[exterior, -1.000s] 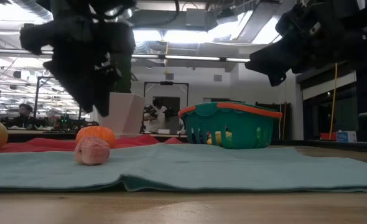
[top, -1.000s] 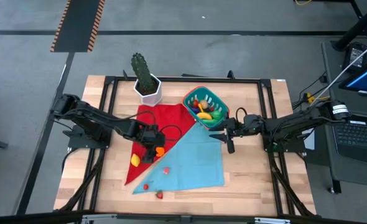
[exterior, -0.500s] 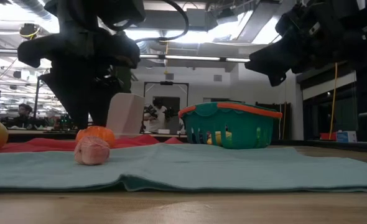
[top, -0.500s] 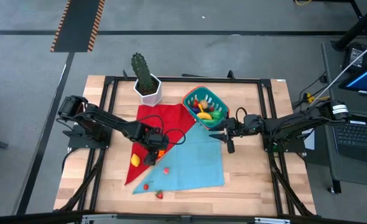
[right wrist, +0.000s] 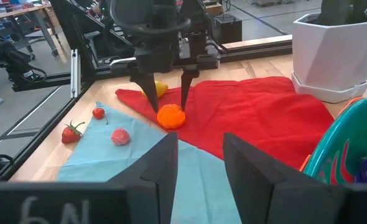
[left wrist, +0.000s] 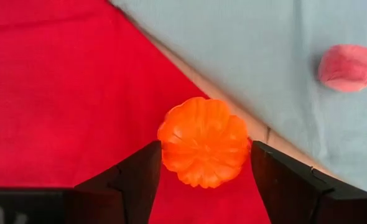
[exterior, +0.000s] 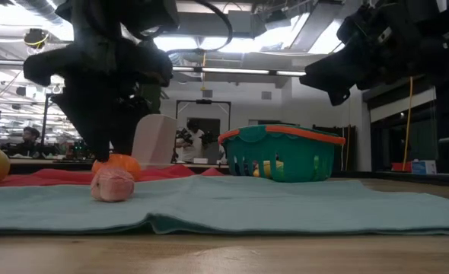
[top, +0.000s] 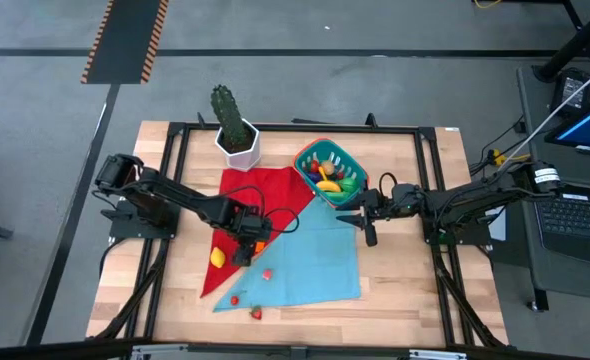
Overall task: Build produce basket
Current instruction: Put the orange pumpkin into the blue basket
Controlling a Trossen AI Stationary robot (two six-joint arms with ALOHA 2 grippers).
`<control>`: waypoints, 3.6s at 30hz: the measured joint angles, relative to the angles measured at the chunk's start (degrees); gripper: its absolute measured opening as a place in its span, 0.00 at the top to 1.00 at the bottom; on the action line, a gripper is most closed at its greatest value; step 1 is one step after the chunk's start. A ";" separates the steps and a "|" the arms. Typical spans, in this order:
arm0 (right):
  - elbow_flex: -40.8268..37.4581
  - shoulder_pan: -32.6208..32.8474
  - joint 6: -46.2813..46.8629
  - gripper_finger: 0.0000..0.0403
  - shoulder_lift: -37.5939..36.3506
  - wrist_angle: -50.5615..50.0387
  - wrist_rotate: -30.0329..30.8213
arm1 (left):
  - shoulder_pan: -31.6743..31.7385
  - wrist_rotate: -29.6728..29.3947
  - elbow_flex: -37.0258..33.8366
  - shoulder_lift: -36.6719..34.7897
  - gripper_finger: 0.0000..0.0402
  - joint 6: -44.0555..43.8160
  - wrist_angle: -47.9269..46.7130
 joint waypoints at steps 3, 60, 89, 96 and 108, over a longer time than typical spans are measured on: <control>0.00 0.00 0.01 0.68 0.00 -0.02 0.00 | 0.00 0.00 0.04 0.80 0.41 0.00 0.08; 0.04 0.00 0.46 0.68 0.02 -0.50 0.01 | 0.65 1.27 -0.02 3.33 0.38 -2.38 1.24; 0.04 0.01 1.08 0.68 0.02 -0.53 0.02 | 0.66 0.64 -0.31 3.59 0.30 -2.43 1.52; 0.04 0.00 1.07 0.68 0.02 -0.52 0.00 | 0.66 0.33 -0.24 3.52 0.31 -2.56 1.90; 0.04 0.02 1.06 0.68 0.02 -0.52 0.00 | 0.66 -0.65 -0.15 3.41 0.32 -2.89 2.44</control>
